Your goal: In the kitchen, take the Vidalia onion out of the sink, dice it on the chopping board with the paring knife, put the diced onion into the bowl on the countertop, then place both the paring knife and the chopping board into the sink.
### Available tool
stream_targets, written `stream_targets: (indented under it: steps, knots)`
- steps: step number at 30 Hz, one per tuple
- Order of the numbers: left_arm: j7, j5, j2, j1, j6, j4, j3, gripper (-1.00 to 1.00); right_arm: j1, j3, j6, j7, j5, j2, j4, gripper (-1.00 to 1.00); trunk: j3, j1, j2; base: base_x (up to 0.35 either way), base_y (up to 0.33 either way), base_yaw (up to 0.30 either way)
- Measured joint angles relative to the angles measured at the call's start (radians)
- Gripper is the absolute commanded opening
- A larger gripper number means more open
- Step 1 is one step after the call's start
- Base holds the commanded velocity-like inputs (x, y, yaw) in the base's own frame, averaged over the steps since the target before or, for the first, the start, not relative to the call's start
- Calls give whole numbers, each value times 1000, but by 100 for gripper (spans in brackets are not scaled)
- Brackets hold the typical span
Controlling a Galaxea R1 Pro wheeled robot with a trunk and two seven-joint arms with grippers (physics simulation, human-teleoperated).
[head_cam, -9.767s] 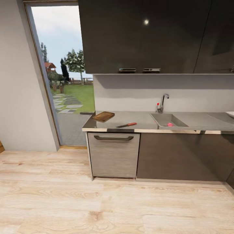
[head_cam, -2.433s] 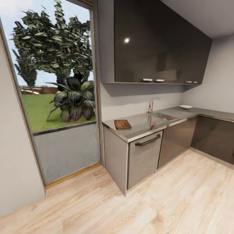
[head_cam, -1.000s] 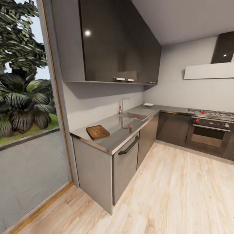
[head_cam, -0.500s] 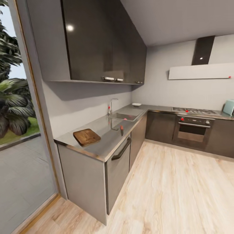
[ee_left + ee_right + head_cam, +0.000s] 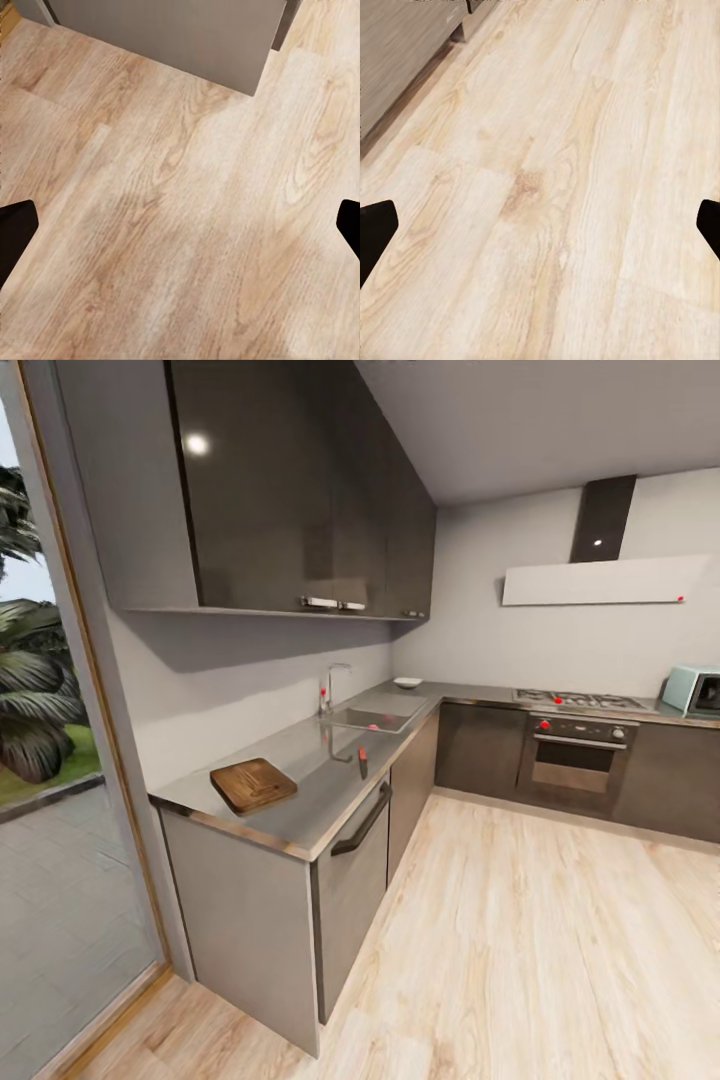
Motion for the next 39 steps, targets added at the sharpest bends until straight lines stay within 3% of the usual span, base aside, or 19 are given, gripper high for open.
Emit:
stream_targets:
  steps: [39]
  knots:
    - [0, 0, 0, 0, 1, -1, 1, 100, 0, -1, -2, -4, 1, 0, 21, 100, 122, -150, 273, 0, 0, 0]
